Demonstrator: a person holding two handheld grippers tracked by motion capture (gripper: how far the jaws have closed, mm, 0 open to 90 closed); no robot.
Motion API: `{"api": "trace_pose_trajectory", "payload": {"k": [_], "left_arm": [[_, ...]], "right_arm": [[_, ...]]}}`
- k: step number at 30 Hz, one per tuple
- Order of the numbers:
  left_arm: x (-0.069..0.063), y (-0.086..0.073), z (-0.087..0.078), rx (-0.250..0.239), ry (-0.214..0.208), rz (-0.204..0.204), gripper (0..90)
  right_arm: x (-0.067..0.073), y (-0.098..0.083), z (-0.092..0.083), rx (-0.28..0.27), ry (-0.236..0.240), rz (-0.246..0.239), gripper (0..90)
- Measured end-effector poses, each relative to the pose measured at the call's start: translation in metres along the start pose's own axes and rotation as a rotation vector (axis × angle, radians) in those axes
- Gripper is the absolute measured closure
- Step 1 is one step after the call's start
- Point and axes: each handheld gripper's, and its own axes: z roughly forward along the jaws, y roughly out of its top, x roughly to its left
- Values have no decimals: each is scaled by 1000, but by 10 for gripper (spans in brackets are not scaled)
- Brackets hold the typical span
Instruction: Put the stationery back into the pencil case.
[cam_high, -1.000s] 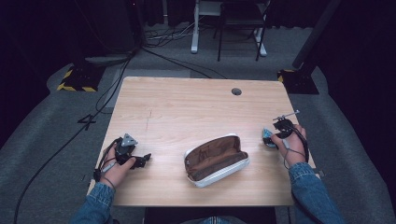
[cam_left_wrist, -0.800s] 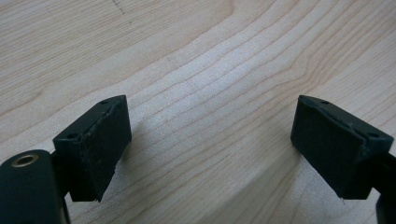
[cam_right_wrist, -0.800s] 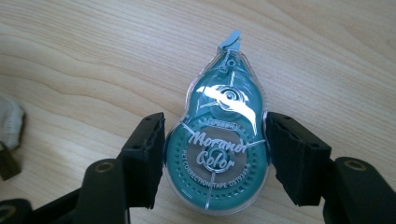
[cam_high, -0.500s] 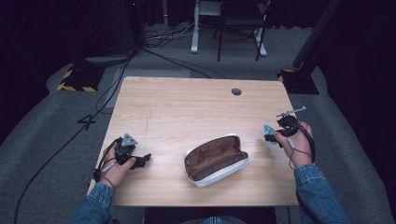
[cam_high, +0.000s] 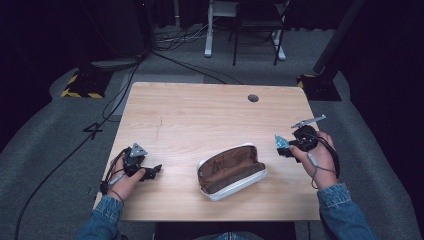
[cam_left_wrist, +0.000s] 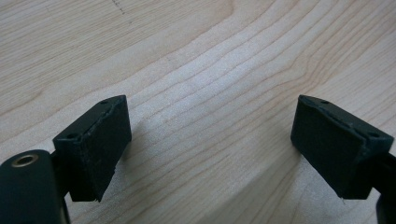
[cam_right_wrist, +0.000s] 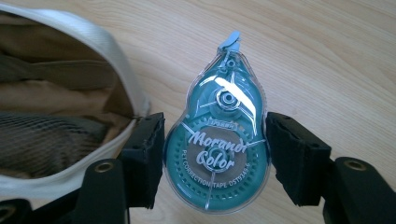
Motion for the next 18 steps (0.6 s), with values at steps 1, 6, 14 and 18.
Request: {"api": "trace_pose_trajectory", "payload": {"k": [1, 6, 14, 18], "left_arm": [[0, 0, 0, 1, 0, -1, 124], [0, 0, 1, -1, 2, 1, 121], [0, 0, 1, -1, 2, 1, 120], [0, 0, 0, 1, 1, 1, 120]], "right_arm": [[4, 1, -2, 0, 6, -6, 400], [25, 5, -10, 5, 40, -62, 400], [50, 11, -17, 7, 83, -163, 400], [63, 15, -20, 13, 116, -205, 400]]}}
